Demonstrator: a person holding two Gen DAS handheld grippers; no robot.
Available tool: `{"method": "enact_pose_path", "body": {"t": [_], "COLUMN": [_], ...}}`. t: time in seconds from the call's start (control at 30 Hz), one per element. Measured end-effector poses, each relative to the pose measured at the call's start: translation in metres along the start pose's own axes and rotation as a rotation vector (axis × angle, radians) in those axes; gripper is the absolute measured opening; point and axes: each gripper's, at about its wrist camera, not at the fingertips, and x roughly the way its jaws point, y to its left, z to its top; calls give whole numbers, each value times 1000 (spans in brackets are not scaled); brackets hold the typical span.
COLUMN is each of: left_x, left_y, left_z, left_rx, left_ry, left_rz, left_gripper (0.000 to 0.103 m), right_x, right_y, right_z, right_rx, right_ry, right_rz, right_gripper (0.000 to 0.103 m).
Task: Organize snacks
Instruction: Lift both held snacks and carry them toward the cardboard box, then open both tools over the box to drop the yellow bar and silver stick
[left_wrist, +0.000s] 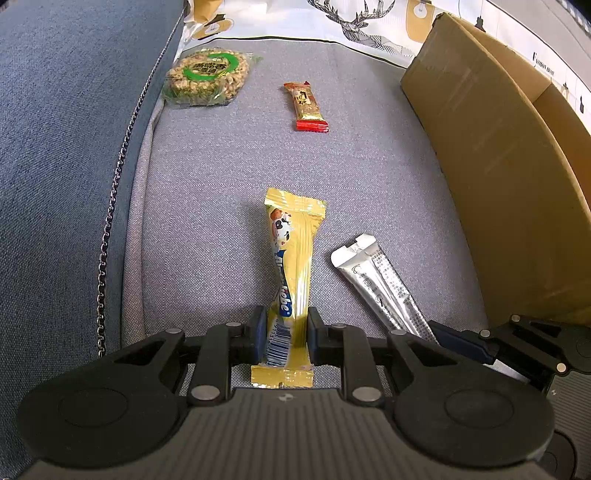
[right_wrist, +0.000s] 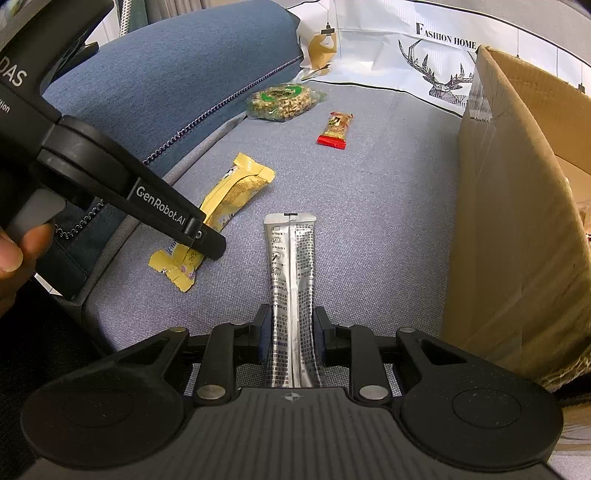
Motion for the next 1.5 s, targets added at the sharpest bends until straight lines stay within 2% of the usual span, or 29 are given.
{"method": "enact_pose_path", "body": {"t": [0.5,0.63,0.8,0.93,1.07,1.17,1.37,1.5], "left_x": [0,-11,-35,-57,-71,-79,-87,-88], "left_y": [-1,-3,-1,7,16,16,8,-2], "left_z": [-5,-9,-15,-23,-28,-30,-31,-29], "left_rx": [-3,-1,-27,-64,-121,-140,-116,-88], "left_ry": [-19,-93,-240,-374,-470,-514,-548,-558], "left_rz": [-1,-9,-17,-36,-66,-85,-101,-110], "left_gripper": [23,23,23,23,23,23,23,23], "right_x": [-3,-14,-31,-54,-82,-104,-155,-172], "right_y": [2,4,4,3,-4,-18,-66,-107], "right_z": [1,4,6,10,15,25,46,53], "right_rx": [1,-11,-28,-60,-87,-76,-26,-21], "right_ry": [-24,-85,-159,-259,-358,-417,-518,-532], "right_rz": [1,5,-16,-8,1,-4,-19,-67], "right_gripper": [21,21,20,20,20,20,20,20]}}
